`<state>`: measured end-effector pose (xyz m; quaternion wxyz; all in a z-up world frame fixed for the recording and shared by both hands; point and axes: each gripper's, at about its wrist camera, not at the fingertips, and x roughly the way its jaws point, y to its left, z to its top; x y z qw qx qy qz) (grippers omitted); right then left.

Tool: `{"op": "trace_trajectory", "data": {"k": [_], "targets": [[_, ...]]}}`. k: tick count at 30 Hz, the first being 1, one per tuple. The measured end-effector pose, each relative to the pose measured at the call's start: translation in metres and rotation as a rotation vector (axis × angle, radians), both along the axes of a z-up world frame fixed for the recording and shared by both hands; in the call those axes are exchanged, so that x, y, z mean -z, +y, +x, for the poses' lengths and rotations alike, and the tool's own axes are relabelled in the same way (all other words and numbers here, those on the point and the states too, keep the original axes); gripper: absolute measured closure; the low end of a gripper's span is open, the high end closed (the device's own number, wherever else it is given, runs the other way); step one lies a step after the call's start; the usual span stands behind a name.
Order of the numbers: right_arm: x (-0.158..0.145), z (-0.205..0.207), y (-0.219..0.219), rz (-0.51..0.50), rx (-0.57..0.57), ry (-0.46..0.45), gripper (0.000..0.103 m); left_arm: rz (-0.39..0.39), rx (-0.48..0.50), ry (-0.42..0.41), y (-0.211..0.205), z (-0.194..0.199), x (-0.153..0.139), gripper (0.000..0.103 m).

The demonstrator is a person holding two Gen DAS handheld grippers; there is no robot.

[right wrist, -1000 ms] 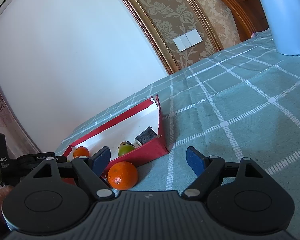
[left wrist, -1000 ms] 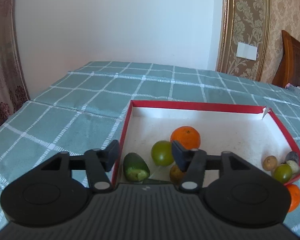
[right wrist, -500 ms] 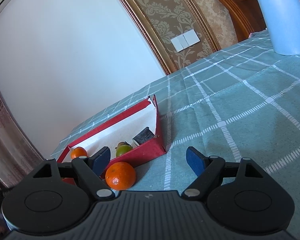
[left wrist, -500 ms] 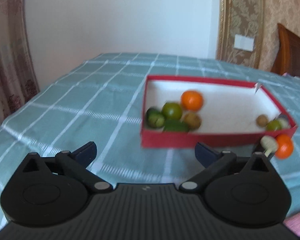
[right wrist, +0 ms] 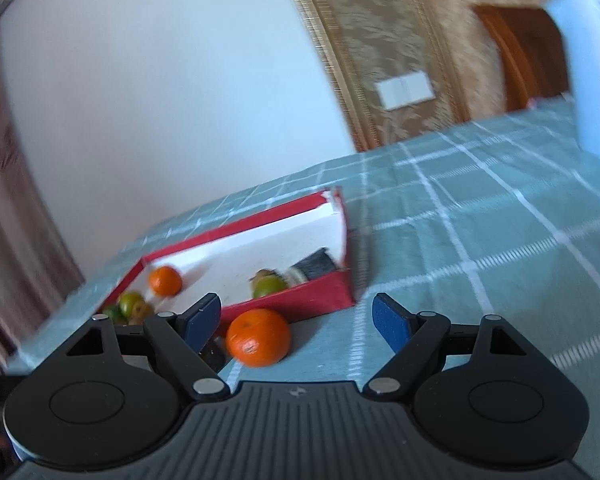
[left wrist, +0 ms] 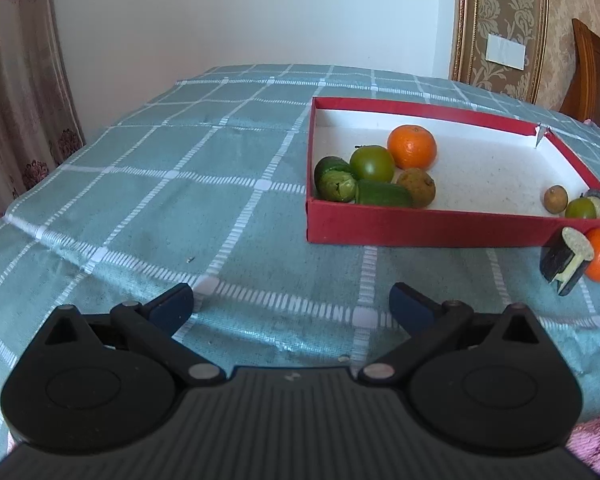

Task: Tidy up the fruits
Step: 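Pull the left gripper back while the right gripper moves to the dark eggplant chunk, then close the right gripper around the eggplant chunk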

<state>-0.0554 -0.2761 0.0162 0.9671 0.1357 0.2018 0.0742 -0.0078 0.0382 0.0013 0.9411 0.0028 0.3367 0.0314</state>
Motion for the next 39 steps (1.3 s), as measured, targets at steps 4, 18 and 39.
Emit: {"op": "trace_trajectory", "data": {"k": [4,18,39], "targets": [[-0.008,-0.007,0.04,-0.147,-0.117,-0.018,0.02,-0.017,-0.003,0.005,0.002,0.0,0.0,0.0],[-0.003,0.009,0.093,-0.239,-0.295,0.069,0.02,-0.026,0.002,0.007,0.005,-0.001,-0.001,0.0],[0.01,0.051,0.106,-0.322,-0.191,0.215,0.055,-0.026,0.002,0.006,0.004,-0.002,-0.001,0.0]]}}
